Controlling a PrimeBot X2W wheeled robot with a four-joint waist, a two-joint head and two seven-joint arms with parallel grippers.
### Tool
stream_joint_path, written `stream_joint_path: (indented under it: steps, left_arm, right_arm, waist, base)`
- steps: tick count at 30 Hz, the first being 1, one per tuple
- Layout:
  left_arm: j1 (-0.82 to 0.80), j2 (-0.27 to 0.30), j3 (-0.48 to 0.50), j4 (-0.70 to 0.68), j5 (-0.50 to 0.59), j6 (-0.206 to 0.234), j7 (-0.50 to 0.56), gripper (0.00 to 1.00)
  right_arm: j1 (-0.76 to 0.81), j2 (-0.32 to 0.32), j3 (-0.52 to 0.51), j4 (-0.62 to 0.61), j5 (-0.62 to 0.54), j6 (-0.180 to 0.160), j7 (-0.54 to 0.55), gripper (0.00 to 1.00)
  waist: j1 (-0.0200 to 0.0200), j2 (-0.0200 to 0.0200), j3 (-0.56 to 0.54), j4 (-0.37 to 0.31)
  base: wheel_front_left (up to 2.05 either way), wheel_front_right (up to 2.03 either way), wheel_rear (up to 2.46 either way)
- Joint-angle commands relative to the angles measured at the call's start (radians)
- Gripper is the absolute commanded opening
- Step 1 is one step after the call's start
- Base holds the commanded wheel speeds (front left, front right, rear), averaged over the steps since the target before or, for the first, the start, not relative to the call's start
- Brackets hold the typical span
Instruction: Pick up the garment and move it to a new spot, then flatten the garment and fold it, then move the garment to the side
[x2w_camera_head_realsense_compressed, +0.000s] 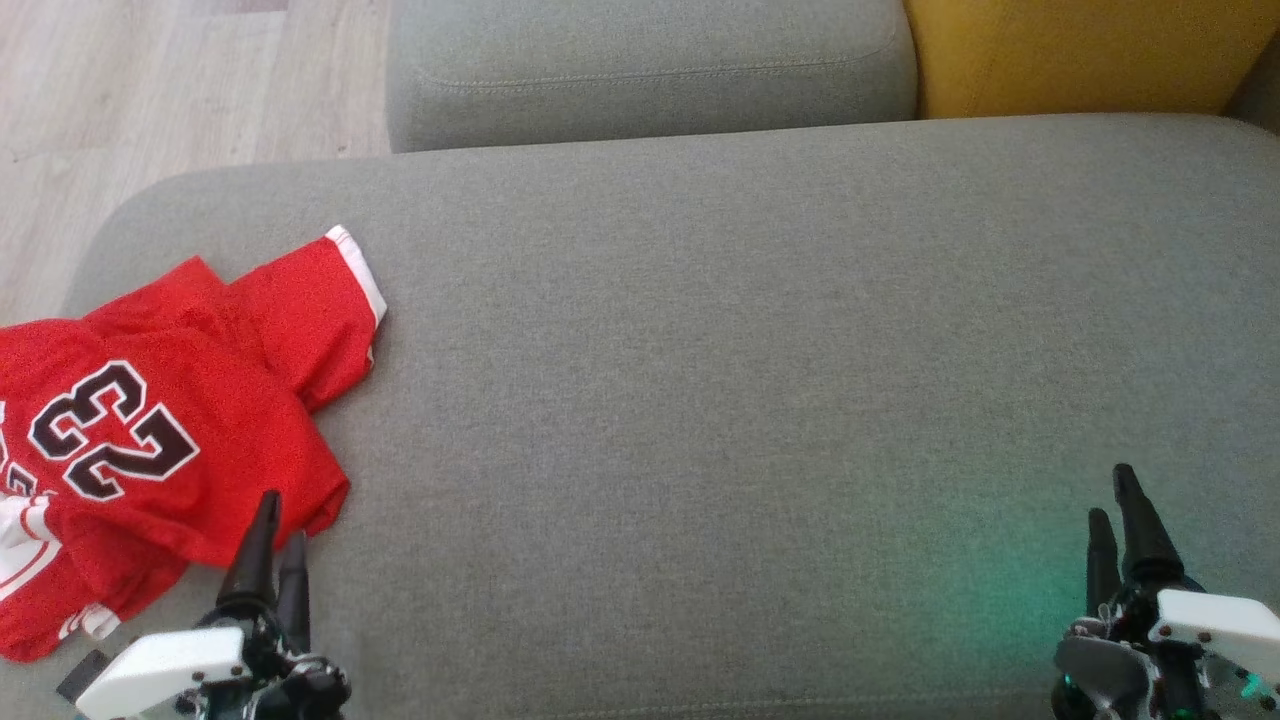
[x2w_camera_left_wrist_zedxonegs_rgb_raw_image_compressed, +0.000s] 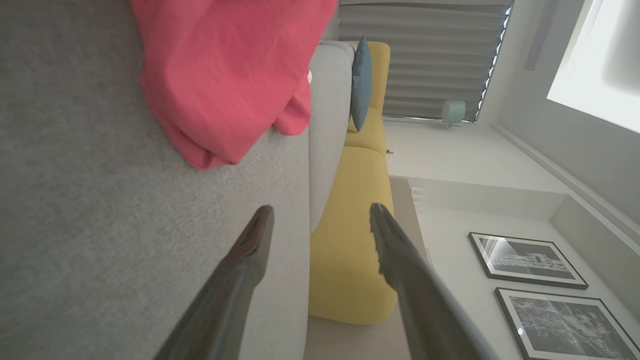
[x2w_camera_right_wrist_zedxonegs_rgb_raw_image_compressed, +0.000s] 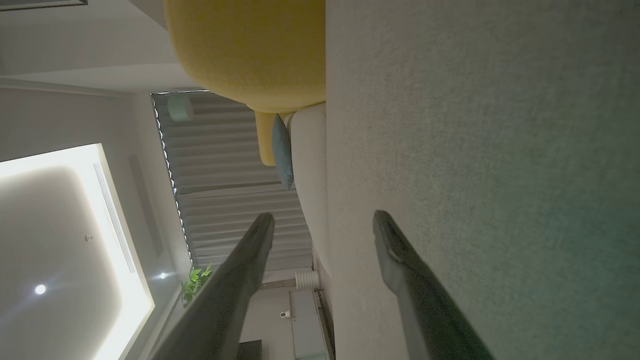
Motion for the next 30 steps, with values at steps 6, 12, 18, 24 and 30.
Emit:
stream_joint_path:
  steps: [6, 12, 18, 24, 30]
  left_arm:
    - [-0.045, 0.011, -0.008, -0.053, 0.029, -0.002, -0.028, 1.0]
    - [-0.044, 0.011, 0.004, -0.059, 0.059, -0.003, -0.043, 1.0]
    - [-0.047, 0.012, 0.024, -0.071, 0.092, -0.003, -0.061, 1.0]
    - [-0.053, 0.013, 0.047, -0.084, 0.124, -0.002, -0.078, 1.0]
    - [-0.056, 0.013, 0.054, -0.111, 0.192, 0.008, -0.096, 1.0]
  right_arm:
    - [-0.04, -0.004, 0.016, -0.047, -0.039, 0.001, -0.031, 1.0]
    - [-0.042, -0.005, 0.02, -0.049, -0.069, 0.001, -0.045, 1.0]
    - [-0.047, -0.005, 0.022, -0.056, -0.124, 0.002, -0.063, 1.0]
    - [-0.05, -0.005, 0.027, -0.077, -0.22, 0.002, -0.081, 1.0]
    - [-0.052, -0.006, 0.032, -0.119, -0.336, 0.003, -0.098, 1.0]
  waist:
    - [0.0, -0.0001, -0.003, 0.0]
    - [0.0, -0.0001, -0.006, 0.001]
    - [0.0, -0.0001, -0.009, 0.002]
    - [0.0, -0.0001, -0.014, 0.003]
    - [0.0, -0.0001, -0.017, 0.003]
  base:
    - [0.0, 0.0, 0.0]
    - [0.0, 0.0, 0.0]
    - [0.0, 0.0, 0.0]
    - [0.0, 0.0, 0.0]
    - [0.0, 0.0, 0.0]
